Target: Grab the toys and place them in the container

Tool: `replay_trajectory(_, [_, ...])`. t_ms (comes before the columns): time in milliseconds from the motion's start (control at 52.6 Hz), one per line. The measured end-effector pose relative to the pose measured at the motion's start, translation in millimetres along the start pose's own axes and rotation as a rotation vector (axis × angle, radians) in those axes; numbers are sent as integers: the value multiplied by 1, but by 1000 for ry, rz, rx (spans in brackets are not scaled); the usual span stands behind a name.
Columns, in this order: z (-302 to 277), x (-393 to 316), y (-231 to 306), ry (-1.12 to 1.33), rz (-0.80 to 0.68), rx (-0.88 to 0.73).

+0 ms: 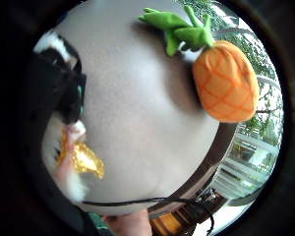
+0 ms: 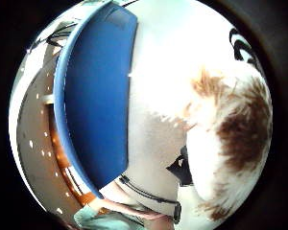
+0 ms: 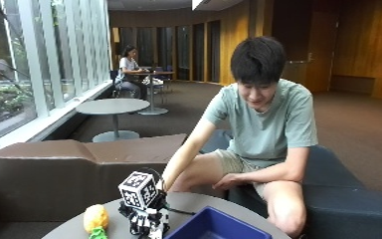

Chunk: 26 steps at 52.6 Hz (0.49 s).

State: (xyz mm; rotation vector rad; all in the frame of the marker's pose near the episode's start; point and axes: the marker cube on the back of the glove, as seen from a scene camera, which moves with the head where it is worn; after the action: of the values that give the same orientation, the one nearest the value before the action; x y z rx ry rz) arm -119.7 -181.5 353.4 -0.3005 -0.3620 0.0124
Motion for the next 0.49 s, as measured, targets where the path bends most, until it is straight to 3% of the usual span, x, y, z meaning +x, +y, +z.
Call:
replay_trajectory(95, [-15, 5, 15, 74, 20, -64])
replay_trajectory(209, [-77, -4, 33, 136, 10, -84])
replay_trajectory(495, [-251, -83, 70, 155, -7, 85])
